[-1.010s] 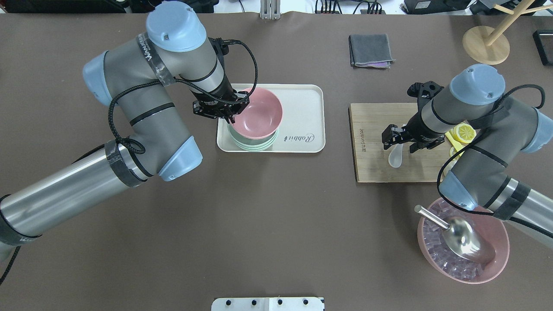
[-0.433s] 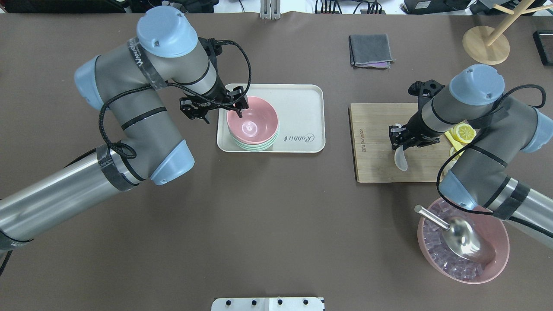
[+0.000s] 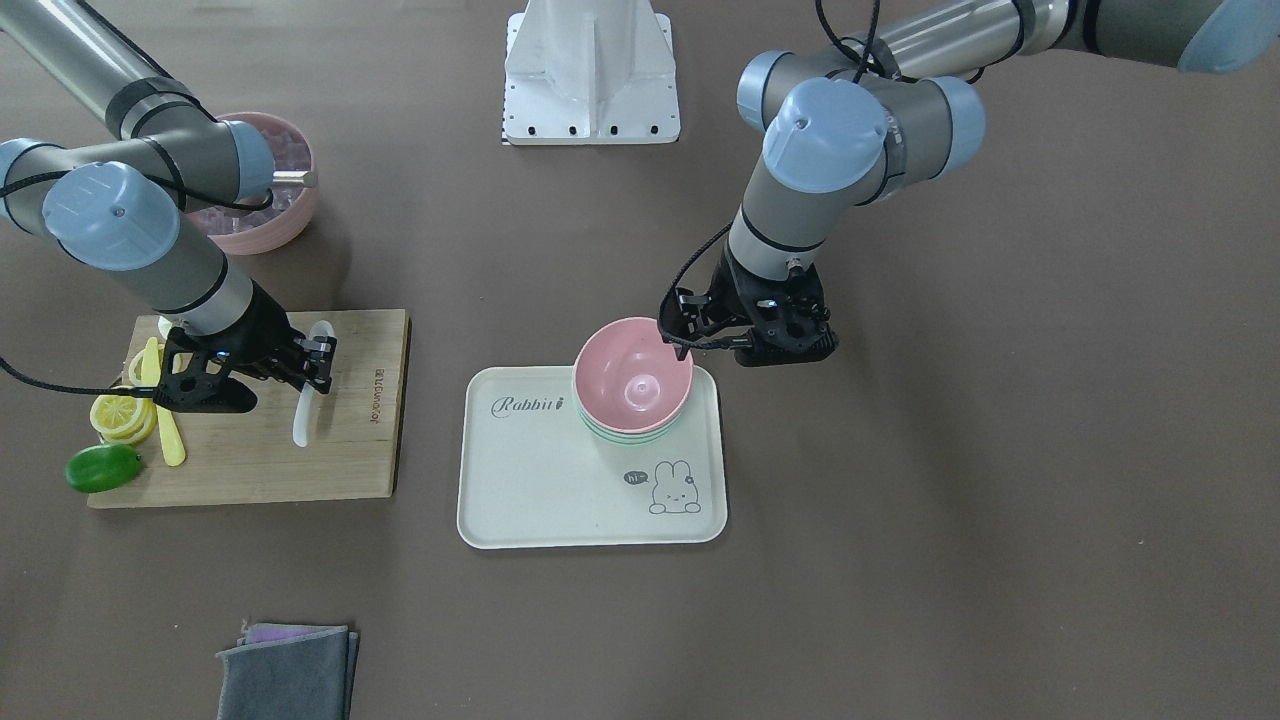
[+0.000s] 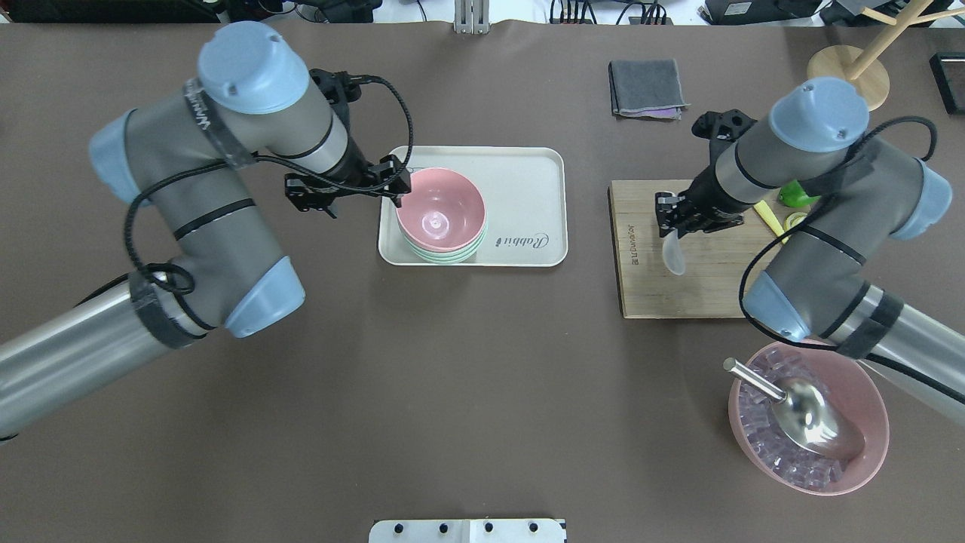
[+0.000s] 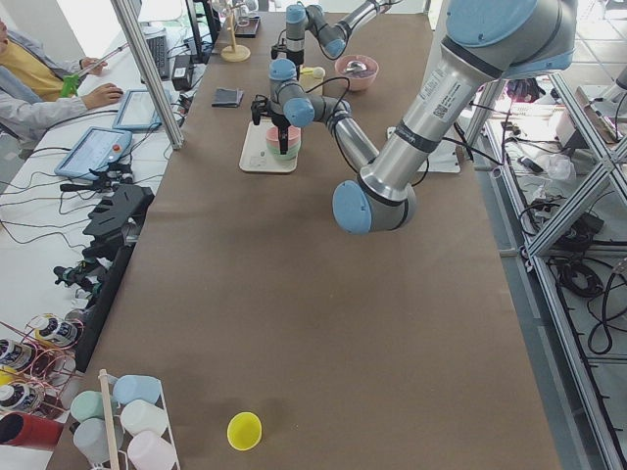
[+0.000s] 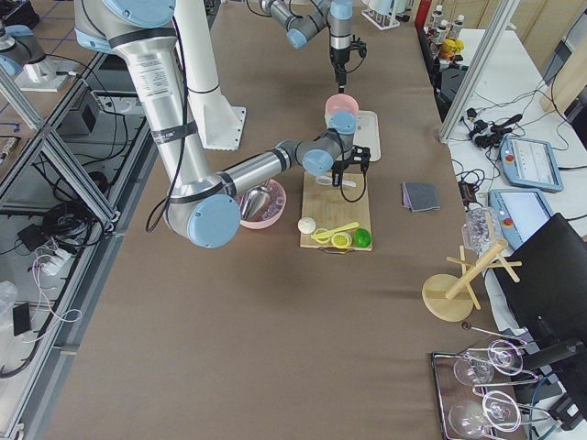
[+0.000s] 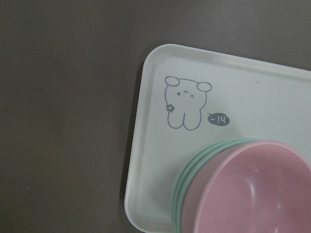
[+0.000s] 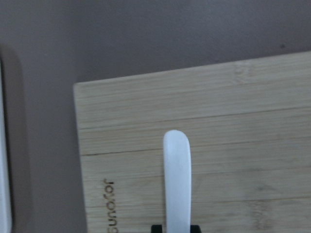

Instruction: Stack pink bowl on green and place spoon

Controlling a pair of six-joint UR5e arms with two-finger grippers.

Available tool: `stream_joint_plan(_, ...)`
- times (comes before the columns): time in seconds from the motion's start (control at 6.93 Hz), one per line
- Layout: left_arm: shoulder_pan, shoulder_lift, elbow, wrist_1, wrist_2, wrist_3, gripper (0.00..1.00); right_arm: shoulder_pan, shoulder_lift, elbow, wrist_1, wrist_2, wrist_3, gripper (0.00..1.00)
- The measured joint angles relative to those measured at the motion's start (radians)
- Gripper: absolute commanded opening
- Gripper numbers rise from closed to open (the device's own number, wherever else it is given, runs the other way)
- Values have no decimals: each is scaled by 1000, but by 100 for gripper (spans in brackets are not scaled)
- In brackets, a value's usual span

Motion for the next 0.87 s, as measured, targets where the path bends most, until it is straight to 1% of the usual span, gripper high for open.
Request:
stream_joint_plan(0.14, -29, 113, -102, 0, -8, 98, 97, -26, 93, -10, -10, -12, 96, 0)
stream_joint_plan(0.29, -79, 231, -177, -2, -43, 221, 97, -68, 225, -43, -39, -49, 218, 0)
stream_joint_plan(0.43, -135, 317, -211, -11, -97, 330, 97, -116, 360, -103, -75, -105, 328, 0)
stream_joint_plan(0.58, -175, 372, -219, -29, -133, 404, 97, -164, 467, -170, -92, -177, 413, 0)
stream_joint_plan(0.72, -192, 398, -217, -45, -148, 435, 97, -194, 523, -213, -94, -232, 461, 92)
stream_joint_plan(0.87, -199, 407, -215, -51, -152, 444, 97, -206, 540, -228, -94, -254, 475, 100)
